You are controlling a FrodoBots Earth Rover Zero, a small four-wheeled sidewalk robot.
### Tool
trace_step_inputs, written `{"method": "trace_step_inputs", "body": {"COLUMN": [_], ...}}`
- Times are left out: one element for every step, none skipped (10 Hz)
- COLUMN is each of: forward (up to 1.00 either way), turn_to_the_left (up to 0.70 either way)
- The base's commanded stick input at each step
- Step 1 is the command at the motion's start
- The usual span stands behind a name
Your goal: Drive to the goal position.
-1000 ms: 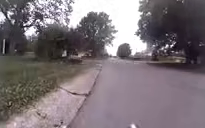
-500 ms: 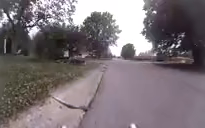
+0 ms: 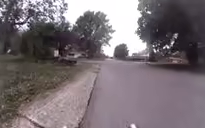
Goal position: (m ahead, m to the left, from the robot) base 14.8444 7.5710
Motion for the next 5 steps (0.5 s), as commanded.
{"method": "trace_step_inputs", "body": {"forward": [1.0, 1.0, 1.0, 1.0, 1.0], "turn_to_the_left": [0.0, 0.0, -0.01, -0.05, -0.23]}}
